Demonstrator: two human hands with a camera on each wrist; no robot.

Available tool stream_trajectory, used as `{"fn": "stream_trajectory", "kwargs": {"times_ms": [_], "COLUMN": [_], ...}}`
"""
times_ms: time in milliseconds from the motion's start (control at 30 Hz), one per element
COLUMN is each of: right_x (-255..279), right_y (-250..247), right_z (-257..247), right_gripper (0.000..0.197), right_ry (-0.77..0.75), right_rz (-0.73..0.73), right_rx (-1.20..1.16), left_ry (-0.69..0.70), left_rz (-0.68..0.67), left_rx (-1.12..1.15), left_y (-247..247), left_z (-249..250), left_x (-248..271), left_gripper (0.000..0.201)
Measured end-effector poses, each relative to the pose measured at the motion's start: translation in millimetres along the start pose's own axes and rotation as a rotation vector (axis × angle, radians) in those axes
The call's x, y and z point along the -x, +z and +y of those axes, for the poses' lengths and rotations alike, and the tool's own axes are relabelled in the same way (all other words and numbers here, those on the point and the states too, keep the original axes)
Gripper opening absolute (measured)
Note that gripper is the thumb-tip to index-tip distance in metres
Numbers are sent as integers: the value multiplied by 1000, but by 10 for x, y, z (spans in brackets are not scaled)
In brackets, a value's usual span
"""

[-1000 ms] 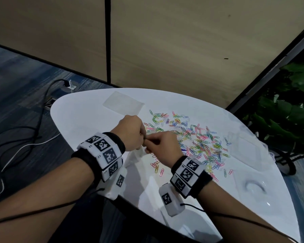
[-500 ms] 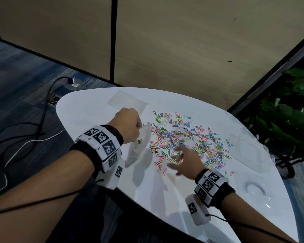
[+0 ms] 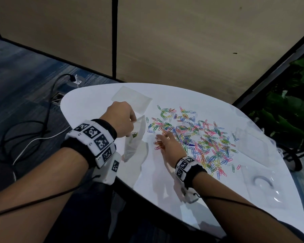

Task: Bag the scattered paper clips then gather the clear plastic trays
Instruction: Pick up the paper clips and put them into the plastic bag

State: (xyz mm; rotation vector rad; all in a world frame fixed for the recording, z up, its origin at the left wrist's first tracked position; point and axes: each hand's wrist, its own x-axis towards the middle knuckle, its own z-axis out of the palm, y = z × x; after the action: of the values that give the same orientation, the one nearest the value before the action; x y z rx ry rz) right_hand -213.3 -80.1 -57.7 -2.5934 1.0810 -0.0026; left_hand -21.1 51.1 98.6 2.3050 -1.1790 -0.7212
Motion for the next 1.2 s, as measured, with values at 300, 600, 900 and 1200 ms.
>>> {"fn": "stream_trajectory", "kwargs": {"times_ms": [300, 600, 900, 1200], "right_x": [-46, -101, -37, 177], "right_y": [85, -178, -1059, -983], "right_z": [-33, 139, 25, -678], "right_gripper": [20, 19, 18, 14], "right_ry": [-248, 32, 281, -50], "right_rz": [-59, -55, 67, -34], "right_rx": [318, 168, -1030, -1003], "left_ry": [10, 28, 50, 108], "left_rz": [-6, -25, -42, -78], "left_rx": [10, -22, -34, 26], "left_y": [39, 61, 109, 235], "left_z": [-14, 33, 120, 265], "left_x": [-45, -7, -21, 5], "left_gripper": [25, 28, 27, 26]}}
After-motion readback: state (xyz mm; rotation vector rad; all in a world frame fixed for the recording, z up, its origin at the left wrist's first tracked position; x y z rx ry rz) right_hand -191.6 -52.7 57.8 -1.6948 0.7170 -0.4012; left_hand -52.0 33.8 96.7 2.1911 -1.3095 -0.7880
